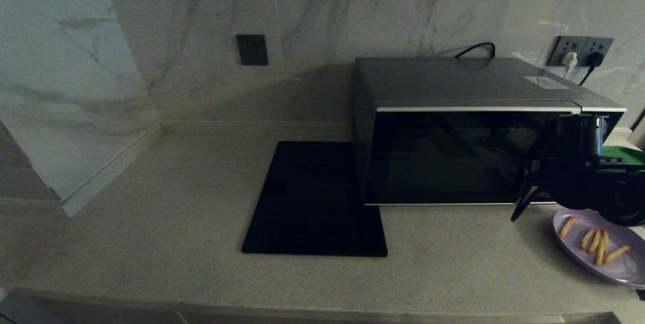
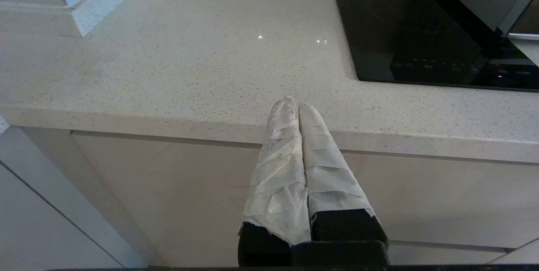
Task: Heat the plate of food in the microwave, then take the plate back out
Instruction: Open the microwave oven
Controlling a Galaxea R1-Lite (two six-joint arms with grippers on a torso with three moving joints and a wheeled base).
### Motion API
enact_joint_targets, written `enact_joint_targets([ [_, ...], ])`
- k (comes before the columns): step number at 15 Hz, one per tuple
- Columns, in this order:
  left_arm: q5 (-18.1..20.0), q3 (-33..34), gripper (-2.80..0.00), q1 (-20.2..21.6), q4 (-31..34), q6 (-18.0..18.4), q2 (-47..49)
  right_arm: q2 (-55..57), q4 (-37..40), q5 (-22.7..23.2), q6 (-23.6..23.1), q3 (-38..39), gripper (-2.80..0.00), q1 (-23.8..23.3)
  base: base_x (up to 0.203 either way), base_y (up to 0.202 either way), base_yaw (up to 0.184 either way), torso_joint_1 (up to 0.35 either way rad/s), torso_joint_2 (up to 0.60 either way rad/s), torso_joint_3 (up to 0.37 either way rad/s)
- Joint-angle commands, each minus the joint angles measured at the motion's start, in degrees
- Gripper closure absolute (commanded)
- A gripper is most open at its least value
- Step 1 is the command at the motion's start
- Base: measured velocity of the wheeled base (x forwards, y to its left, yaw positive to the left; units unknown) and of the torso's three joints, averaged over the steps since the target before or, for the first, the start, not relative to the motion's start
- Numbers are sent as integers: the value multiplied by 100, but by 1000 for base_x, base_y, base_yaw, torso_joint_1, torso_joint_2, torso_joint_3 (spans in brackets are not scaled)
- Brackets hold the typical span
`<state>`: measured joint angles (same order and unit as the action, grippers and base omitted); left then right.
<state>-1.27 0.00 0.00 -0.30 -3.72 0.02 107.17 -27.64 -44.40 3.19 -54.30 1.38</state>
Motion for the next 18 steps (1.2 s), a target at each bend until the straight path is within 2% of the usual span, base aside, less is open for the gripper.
enact_joint_targets([
  [1, -5, 0, 0, 0, -5, -6, -11, 39, -14, -25, -7, -42, -280, -73, 0, 0, 0, 0, 0, 0],
  [4, -5, 0, 0, 0, -5, -6, -11, 152, -84, -25, -59, -121, -280, -199, 0, 0, 0, 0, 0, 0],
  [13, -5, 0, 0, 0, -5, -6, -11, 453, -93, -16, -29, -371, -280, -200, 0, 0, 0, 0, 0, 0],
  [14, -5, 0, 0, 0, -5, -6, -11, 454, -102, -16, -24, -379, 0, -200, 0, 0, 0, 0, 0, 0],
  [18, -5, 0, 0, 0, -5, -6, -11, 463, -190, 1, -29, -371, 0, -200, 0, 0, 0, 0, 0, 0],
])
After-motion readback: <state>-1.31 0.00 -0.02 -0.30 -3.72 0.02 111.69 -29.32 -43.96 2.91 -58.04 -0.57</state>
